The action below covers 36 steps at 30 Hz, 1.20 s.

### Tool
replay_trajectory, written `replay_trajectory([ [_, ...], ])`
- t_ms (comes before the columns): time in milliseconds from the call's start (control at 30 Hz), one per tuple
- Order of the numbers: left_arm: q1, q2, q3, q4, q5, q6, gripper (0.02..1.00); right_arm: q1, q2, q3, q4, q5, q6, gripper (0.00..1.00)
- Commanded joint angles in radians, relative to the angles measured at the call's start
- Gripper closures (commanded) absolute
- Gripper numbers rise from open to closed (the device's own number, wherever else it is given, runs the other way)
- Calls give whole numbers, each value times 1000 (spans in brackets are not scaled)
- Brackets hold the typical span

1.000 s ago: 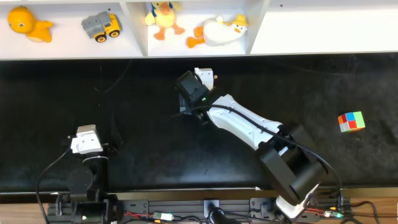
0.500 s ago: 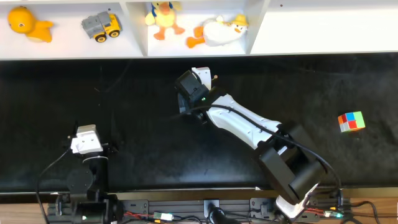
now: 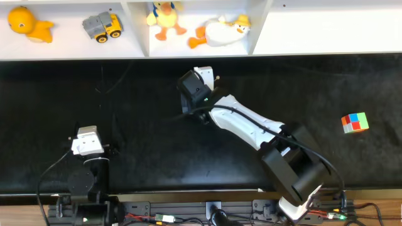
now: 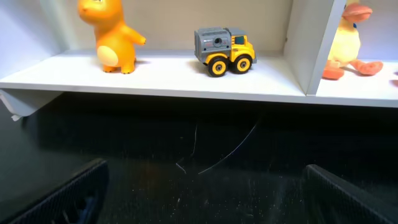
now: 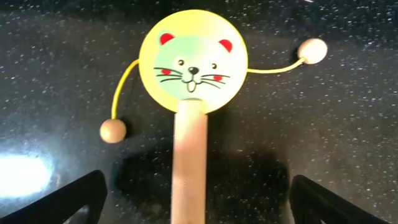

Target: Store Toys

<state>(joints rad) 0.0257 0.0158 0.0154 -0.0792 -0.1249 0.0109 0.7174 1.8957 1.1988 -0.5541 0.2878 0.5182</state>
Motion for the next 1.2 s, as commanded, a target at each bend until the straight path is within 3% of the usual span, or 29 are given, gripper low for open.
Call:
replay_trajectory([
  [33, -5, -13, -7, 5, -7, 19, 20, -13, 14, 27, 2, 16, -3, 91],
  [800, -5, -13, -7, 5, -7, 19, 20, 1, 66, 27, -14, -52, -10, 152],
  [900, -5, -13, -7, 5, -7, 19, 20, 3, 66, 27, -14, -56, -10, 277],
  [967, -5, -13, -7, 5, -7, 19, 20, 3, 66, 27, -14, -62, -10, 507],
  [1033, -5, -13, -7, 5, -7, 19, 20, 3, 66, 27, -14, -64, -10, 647],
  [1200, -5, -13, -7, 5, -7, 19, 20, 4, 66, 27, -14, -68, -10, 809],
])
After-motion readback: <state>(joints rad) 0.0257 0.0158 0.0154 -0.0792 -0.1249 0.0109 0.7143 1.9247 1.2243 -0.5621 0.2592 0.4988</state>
